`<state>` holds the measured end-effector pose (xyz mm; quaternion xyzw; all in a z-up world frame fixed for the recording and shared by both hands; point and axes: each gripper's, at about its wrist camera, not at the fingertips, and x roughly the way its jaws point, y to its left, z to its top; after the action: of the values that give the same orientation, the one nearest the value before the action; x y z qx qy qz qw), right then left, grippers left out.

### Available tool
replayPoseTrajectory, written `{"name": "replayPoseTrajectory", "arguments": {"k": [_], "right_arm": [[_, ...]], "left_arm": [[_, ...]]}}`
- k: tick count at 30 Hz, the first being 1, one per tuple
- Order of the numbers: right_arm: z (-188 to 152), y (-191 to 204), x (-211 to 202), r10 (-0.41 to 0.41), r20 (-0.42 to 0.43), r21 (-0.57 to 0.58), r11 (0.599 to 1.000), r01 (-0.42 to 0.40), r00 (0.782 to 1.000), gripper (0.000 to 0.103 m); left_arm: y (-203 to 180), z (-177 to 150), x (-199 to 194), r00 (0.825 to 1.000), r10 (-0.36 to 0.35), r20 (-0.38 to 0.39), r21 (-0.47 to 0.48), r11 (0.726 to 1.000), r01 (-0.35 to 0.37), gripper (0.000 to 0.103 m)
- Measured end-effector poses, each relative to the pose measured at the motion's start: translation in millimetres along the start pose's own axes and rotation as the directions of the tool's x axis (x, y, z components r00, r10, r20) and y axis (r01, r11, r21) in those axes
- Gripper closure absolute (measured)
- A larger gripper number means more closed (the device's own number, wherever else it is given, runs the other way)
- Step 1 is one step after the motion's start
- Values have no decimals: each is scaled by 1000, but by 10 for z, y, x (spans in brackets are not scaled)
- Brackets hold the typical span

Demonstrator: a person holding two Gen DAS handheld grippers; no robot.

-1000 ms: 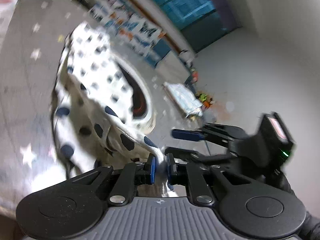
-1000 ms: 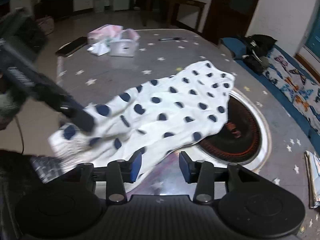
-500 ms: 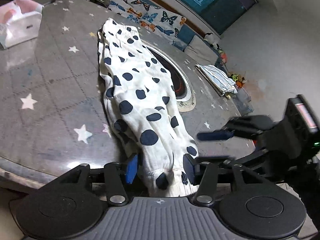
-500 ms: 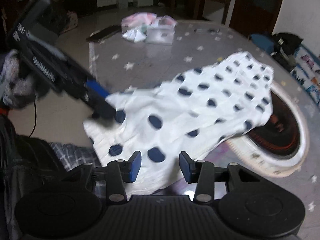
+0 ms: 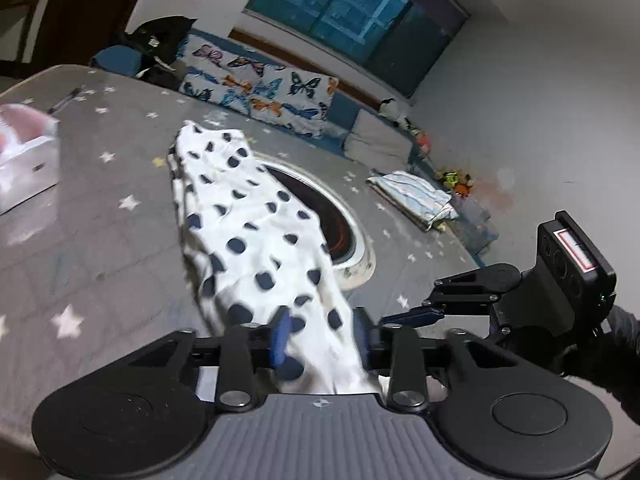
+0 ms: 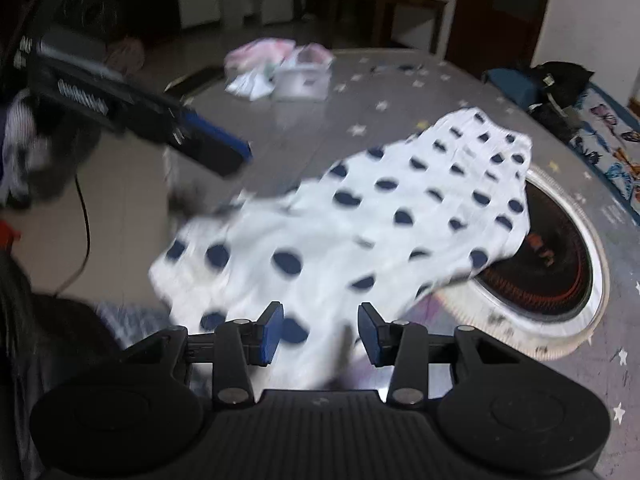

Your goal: Fold clothes

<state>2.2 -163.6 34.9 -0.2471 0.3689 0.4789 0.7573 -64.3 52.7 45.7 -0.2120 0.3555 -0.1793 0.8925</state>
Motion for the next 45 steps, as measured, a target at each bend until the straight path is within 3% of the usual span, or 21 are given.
{"name": "replayPoseTrajectory", "arguments": {"k": [7, 13, 18, 22, 26, 29, 32, 34, 38, 40, 45], "right_arm": [[79, -102, 240, 4, 35, 55, 998, -6, 999, 62], [-133, -150, 360, -28, -80, 52, 998, 32, 996, 62], [-125, -291, 257, -14, -76, 85, 996, 21, 997, 62], [37, -482, 184, -40, -29, 119, 992, 43, 999, 62], [214, -745, 238, -88, 18, 167, 982, 84, 996, 62], [304, -968, 329, -123, 33, 220, 969, 113, 992, 62], [295, -1190, 434, -162, 13, 291, 945, 151, 987, 65], [231, -1357, 484, -174, 1, 349, 923, 163, 985, 74], [111, -1606, 553, -200, -20, 436, 880, 188, 980, 80], [90, -1661, 623, -216, -39, 438, 874, 211, 976, 80], [142, -1696, 748, -184, -12, 444, 880, 170, 983, 80]], "left_arm": [[136, 125, 410, 999, -15, -30, -17, 1000, 14, 83], [366, 16, 401, 992, 111, -63, 26, 994, -110, 84], [419, 77, 343, 986, 150, -68, 17, 989, -149, 84], [185, 196, 274, 995, 103, -13, 75, 992, -101, 81], [-7, 242, 367, 999, 35, -20, 118, 992, -33, 60], [-77, 228, 497, 998, 12, -54, 134, 991, -5, 60], [-25, 220, 572, 996, 34, -79, 130, 991, -23, 61], [13, 241, 563, 996, 45, -81, 125, 992, -34, 61], [-34, 360, 584, 997, 49, -63, 147, 988, -39, 61], [-100, 442, 672, 997, 39, -59, 164, 986, -29, 61], [-248, 553, 1002, 996, 27, -85, 197, 980, -9, 60]]}}
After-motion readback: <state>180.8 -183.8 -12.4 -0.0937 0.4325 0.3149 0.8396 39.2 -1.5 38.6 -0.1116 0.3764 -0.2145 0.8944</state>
